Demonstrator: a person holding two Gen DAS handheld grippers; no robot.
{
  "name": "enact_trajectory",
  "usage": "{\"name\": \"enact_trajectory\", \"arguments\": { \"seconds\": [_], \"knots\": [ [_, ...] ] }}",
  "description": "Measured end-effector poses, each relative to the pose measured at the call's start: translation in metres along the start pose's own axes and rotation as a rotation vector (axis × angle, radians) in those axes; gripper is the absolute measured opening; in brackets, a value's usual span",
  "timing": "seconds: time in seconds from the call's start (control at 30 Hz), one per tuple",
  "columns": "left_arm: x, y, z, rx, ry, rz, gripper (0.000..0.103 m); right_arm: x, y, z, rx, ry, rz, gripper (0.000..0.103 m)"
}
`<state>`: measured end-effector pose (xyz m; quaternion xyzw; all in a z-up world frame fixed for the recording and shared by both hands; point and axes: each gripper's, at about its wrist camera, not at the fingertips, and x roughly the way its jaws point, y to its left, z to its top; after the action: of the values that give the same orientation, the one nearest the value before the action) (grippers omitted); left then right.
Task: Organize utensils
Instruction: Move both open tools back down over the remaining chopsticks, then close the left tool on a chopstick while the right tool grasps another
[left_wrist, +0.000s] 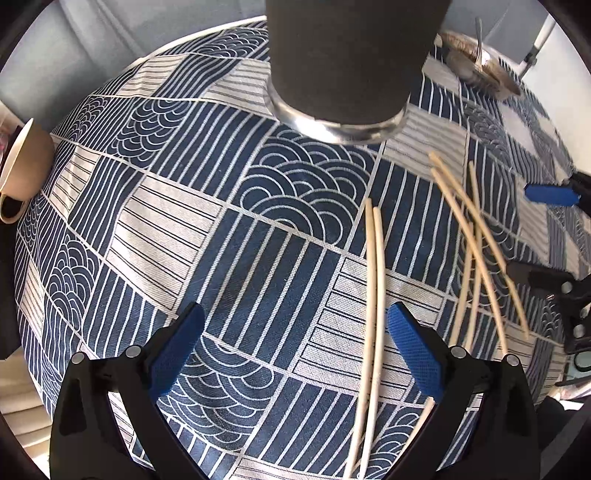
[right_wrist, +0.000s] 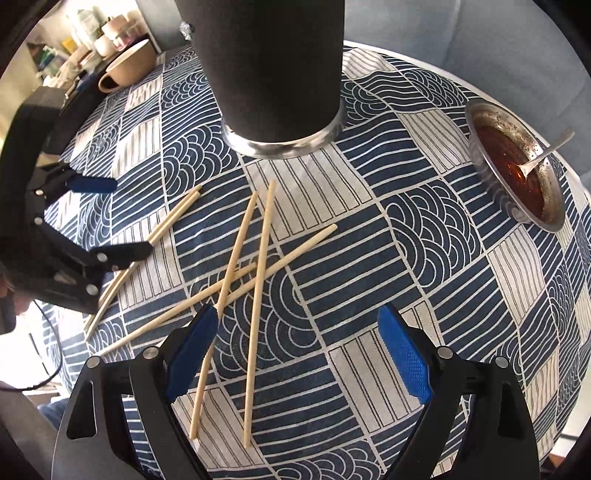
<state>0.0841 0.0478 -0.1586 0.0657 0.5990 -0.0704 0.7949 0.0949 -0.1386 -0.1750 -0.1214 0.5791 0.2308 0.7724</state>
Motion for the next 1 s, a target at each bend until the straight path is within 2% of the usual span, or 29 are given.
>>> {"name": "enact_trajectory", "arguments": {
  "seconds": [0.07, 0.13, 0.37, 0.63, 0.73, 0.8, 0.87, 0.93, 1.0],
  "knots": [
    [-0.005, 0.006, -0.004, -0.026, -0.018, -0.025, 0.097, 0.000, 0.001, 0.000, 0.000, 0.002, 0.002, 0.084],
    [-0.002, 0.010, -0.004, -0.042, -0.009, -0.008, 0.097, 0.002, 0.003, 0.001, -0.001, 0.006, -0.002, 0.084],
    [0.015, 0.010, -0.004, -0.022, 0.024, 0.027, 0.097, 0.006, 0.008, 0.000, -0.018, 0.022, -0.037, 0.084],
    [0.034, -0.006, 0.007, -0.008, 0.040, 0.031, 0.098, 0.014, 0.008, 0.000, -0.014, 0.053, -0.092, 0.084],
    [0.036, -0.008, 0.012, -0.010, 0.037, 0.025, 0.098, 0.019, 0.008, 0.000, -0.004, 0.073, -0.087, 0.083],
    [0.034, -0.012, 0.013, -0.006, 0.033, 0.020, 0.096, 0.023, 0.007, 0.001, -0.008, 0.105, -0.057, 0.072],
    [0.031, -0.016, 0.013, 0.002, 0.028, 0.016, 0.093, 0.024, 0.011, 0.002, -0.019, 0.114, -0.068, 0.069],
    [0.021, -0.011, 0.011, 0.016, 0.031, 0.010, 0.082, 0.023, 0.011, 0.004, -0.011, 0.117, -0.069, 0.062],
    [0.016, -0.007, 0.011, 0.035, 0.036, 0.002, 0.072, 0.020, 0.012, 0.007, -0.006, 0.098, -0.066, 0.032]
  ]
}}
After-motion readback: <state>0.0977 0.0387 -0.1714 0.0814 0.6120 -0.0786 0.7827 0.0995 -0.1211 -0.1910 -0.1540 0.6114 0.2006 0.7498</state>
